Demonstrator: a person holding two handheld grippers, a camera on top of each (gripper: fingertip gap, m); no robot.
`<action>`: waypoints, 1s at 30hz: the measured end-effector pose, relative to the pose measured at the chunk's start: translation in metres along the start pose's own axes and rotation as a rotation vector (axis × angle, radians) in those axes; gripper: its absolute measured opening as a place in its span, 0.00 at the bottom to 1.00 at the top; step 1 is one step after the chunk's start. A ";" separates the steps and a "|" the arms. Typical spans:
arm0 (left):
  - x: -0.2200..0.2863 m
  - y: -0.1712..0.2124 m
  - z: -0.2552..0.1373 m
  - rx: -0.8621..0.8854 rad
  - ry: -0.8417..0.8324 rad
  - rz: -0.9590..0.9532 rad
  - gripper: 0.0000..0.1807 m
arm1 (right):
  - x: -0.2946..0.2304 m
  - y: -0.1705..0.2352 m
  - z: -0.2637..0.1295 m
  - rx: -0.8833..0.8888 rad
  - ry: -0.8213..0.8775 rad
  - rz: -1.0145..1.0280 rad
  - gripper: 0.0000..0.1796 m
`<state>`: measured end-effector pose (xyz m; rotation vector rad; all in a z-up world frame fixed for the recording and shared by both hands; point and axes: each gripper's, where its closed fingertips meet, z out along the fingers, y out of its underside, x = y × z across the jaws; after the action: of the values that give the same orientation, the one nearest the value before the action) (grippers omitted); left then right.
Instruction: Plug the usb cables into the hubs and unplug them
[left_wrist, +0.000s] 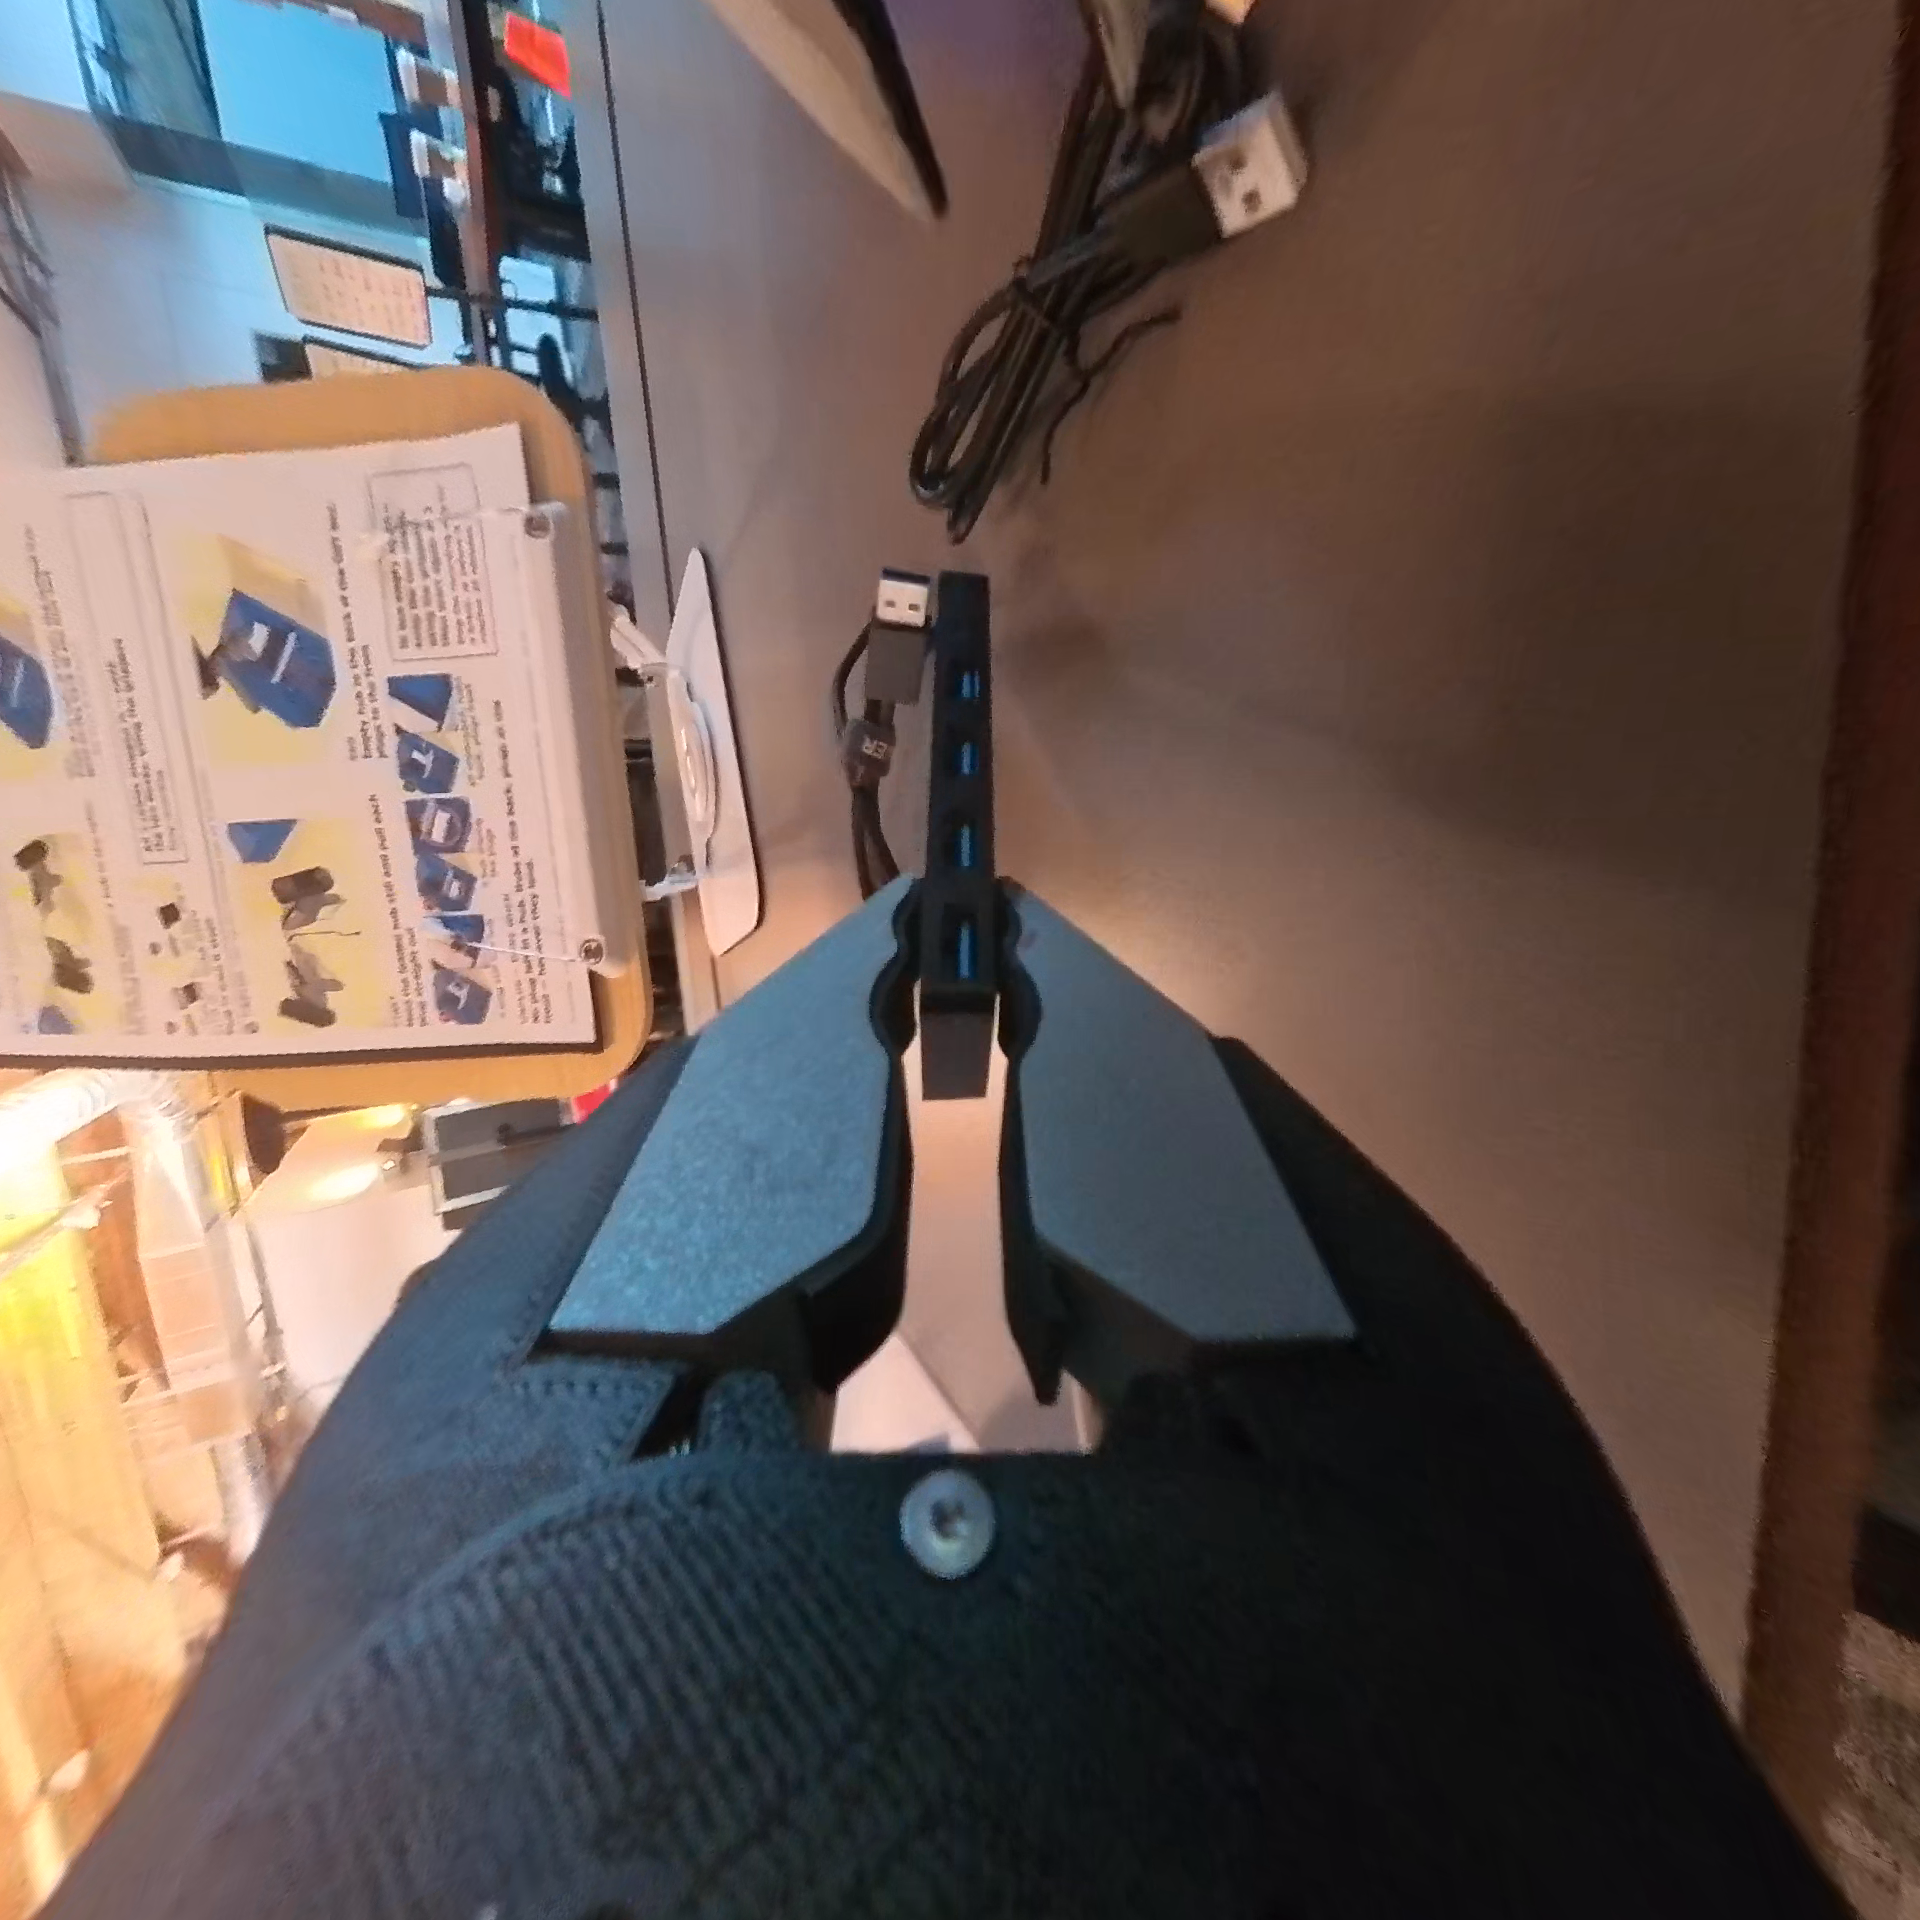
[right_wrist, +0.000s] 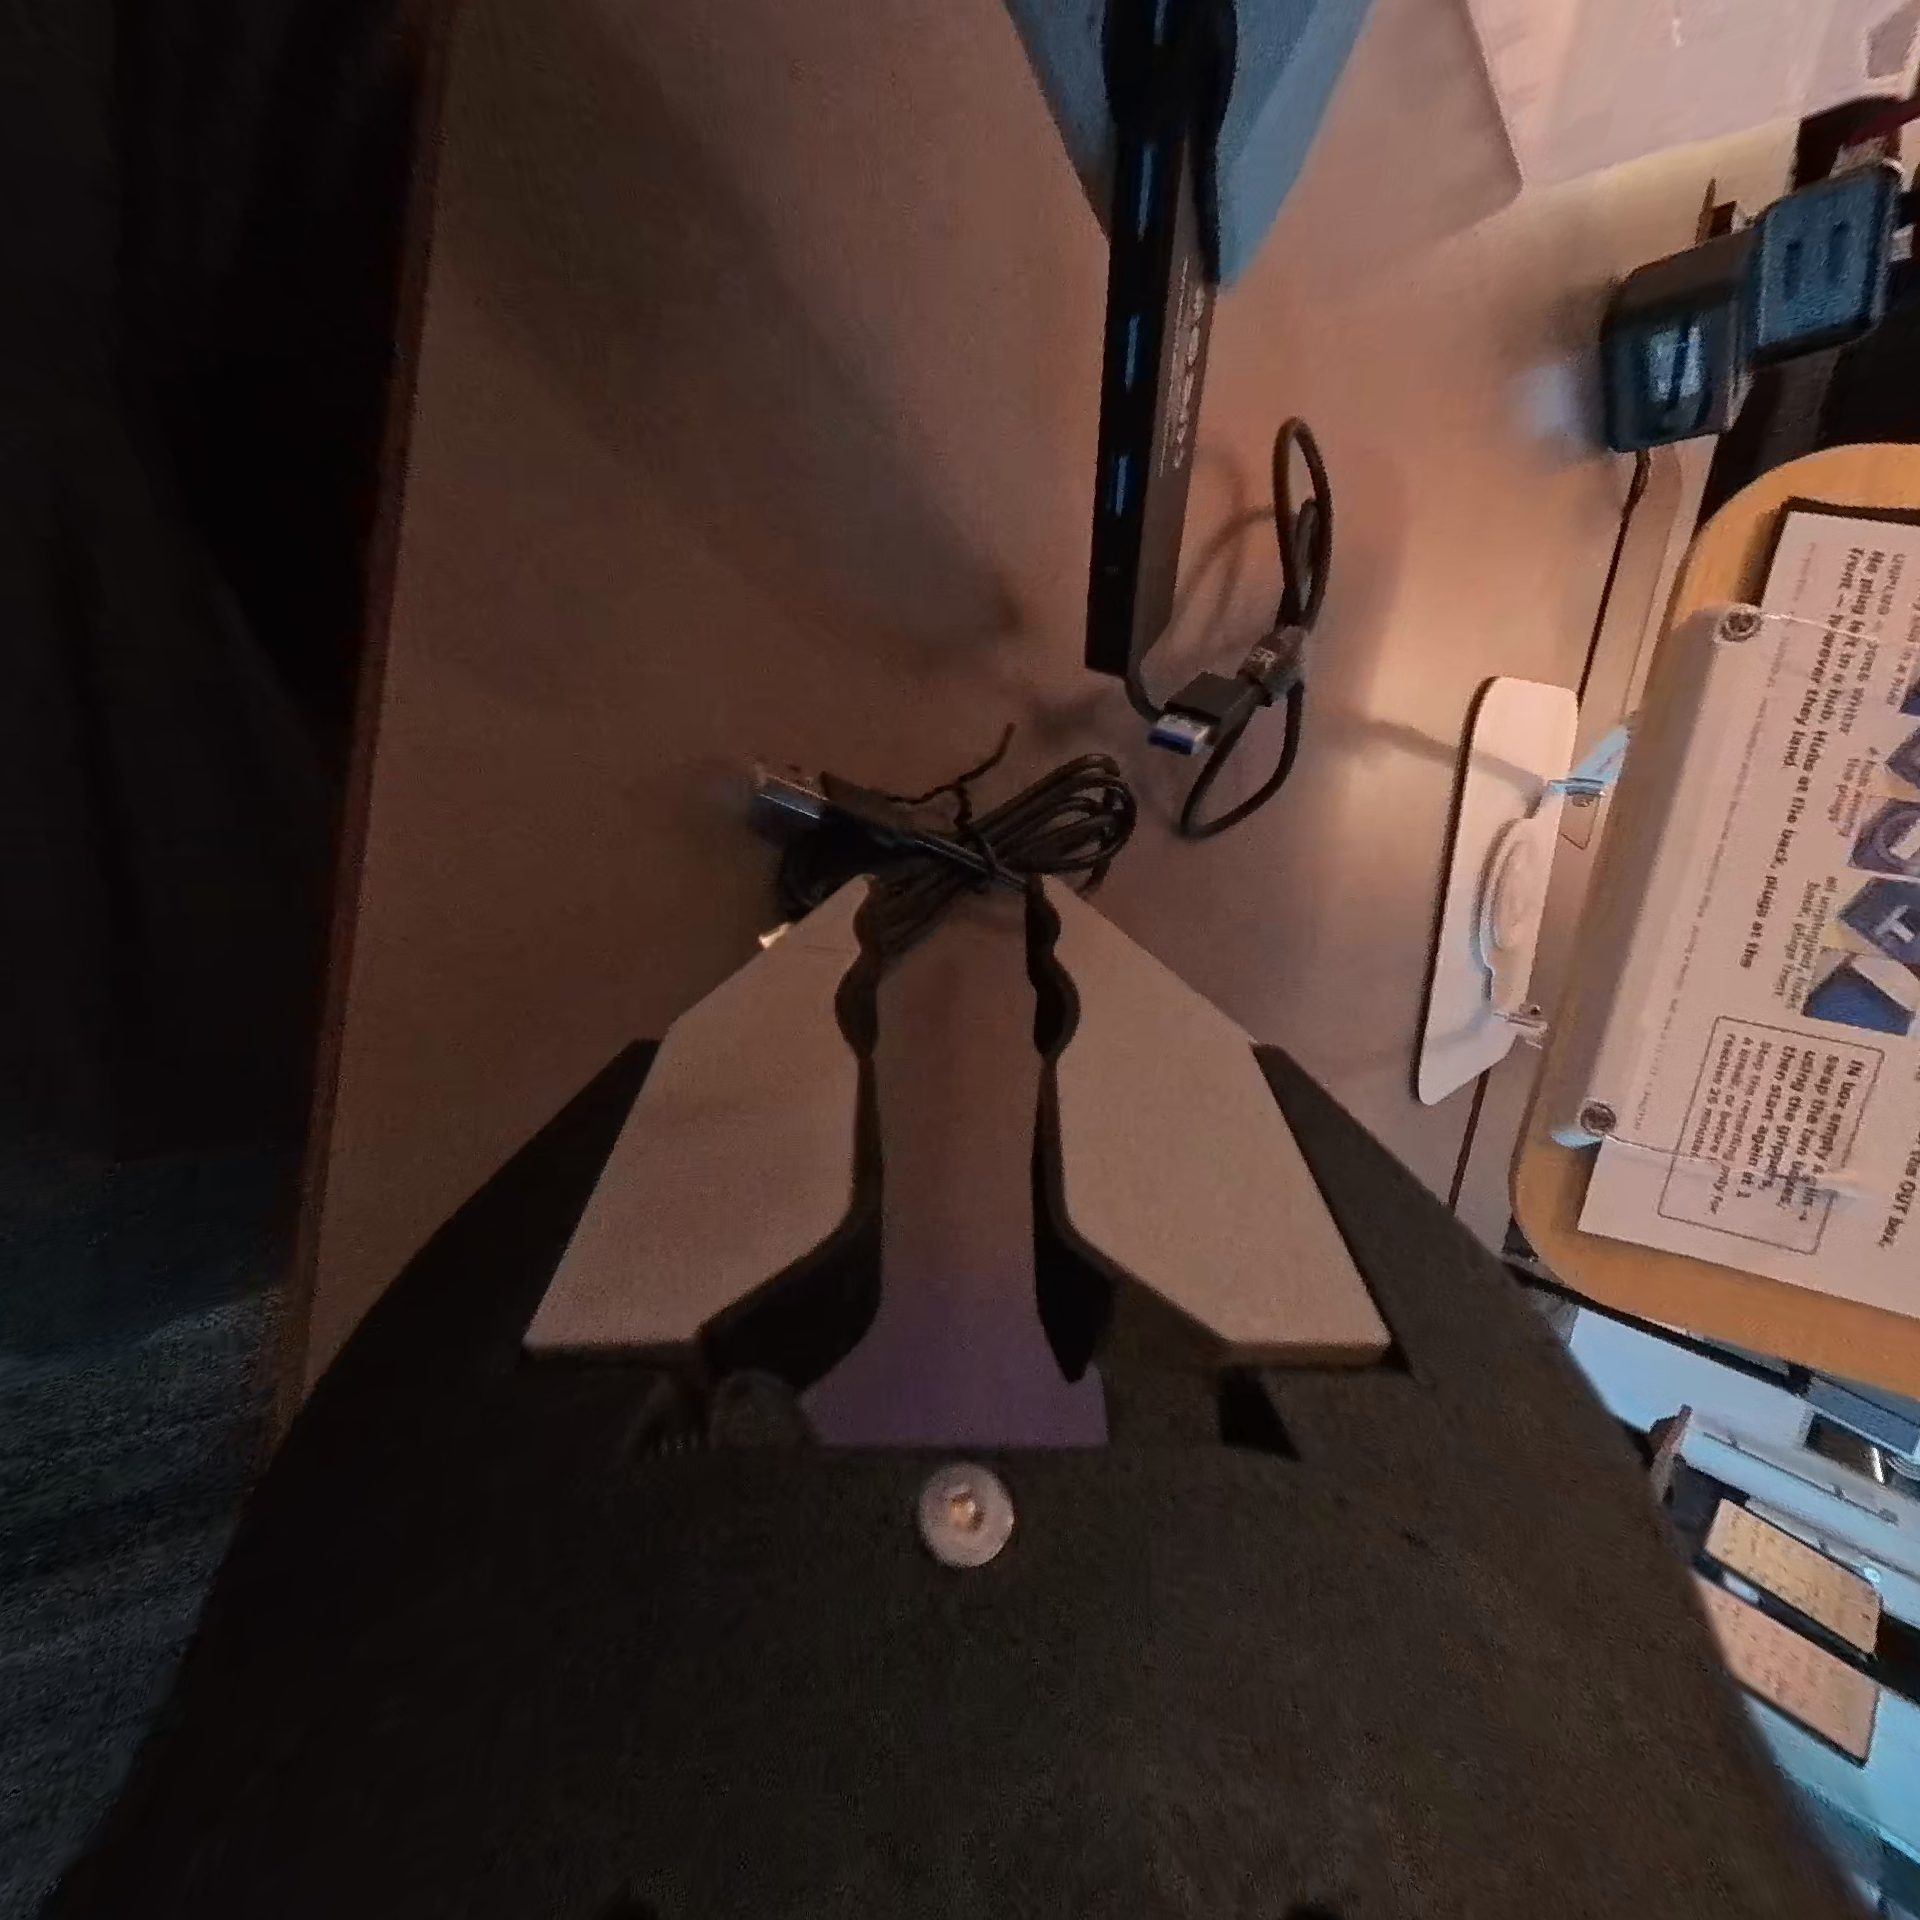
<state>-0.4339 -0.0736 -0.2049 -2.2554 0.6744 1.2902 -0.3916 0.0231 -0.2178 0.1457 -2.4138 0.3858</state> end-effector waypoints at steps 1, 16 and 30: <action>0.002 -0.004 -0.001 0.020 0.015 -0.009 0.04 | -0.002 0.000 0.003 -0.005 -0.008 -0.011 0.13; -0.008 0.040 -0.003 -0.129 0.043 -0.141 0.05 | 0.005 -0.003 0.026 0.033 -0.018 0.146 0.00; -0.021 -0.017 -0.034 0.138 0.064 -0.204 0.04 | 0.049 -0.085 -0.014 0.389 0.220 0.252 0.28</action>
<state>-0.4106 -0.0762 -0.1683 -2.1957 0.5224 1.0467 -0.4027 -0.0532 -0.1556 -0.0306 -2.1206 0.9363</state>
